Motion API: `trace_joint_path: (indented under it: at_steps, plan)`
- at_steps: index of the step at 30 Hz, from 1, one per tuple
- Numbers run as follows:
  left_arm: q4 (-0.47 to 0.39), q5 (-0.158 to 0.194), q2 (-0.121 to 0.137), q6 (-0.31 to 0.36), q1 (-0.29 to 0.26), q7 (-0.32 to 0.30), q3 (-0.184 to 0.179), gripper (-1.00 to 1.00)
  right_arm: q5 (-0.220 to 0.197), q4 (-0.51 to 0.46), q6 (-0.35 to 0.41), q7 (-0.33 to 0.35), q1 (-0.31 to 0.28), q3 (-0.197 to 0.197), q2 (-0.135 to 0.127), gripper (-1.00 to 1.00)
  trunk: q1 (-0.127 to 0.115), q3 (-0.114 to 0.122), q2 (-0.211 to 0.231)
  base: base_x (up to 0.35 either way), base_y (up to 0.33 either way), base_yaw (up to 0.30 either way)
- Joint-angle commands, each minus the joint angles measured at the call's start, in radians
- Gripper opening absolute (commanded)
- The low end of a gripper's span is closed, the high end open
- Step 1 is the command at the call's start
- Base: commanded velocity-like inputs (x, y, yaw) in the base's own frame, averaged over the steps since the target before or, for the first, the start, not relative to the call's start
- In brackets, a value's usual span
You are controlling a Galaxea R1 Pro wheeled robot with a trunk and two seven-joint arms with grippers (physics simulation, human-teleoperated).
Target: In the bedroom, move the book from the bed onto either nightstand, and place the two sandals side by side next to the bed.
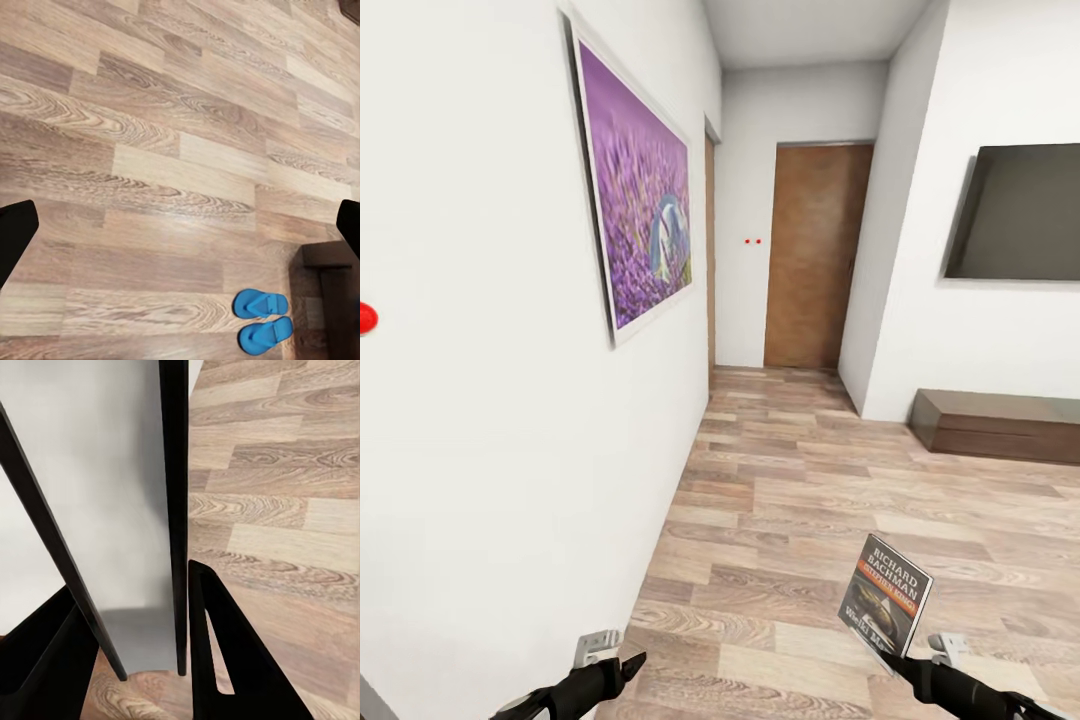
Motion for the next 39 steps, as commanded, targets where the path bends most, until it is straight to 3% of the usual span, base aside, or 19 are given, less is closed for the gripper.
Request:
trace_joint_path:
  at_steps: [1,27,39]
  plan:
    - [0.001,-0.001,0.000,-0.004,-0.001,-0.003,0.002,1.00,-0.006,0.001,-0.007,0.001,-0.001,0.008,0.000,-1.00,0.000,-0.002,-0.001,0.080,0.000,0.000]
    - [0.001,-0.001,0.000,-0.004,-0.001,-0.003,0.002,1.00,-0.006,0.001,-0.007,0.001,-0.001,0.008,0.000,-1.00,0.000,-0.002,-0.001,0.082,0.029,0.000]
    - [0.001,-0.001,0.000,-0.004,-0.001,-0.002,0.002,1.00,-0.006,0.001,-0.007,0.001,-0.001,0.008,0.000,-1.00,0.000,-0.002,-0.001,0.272,0.000,0.000]
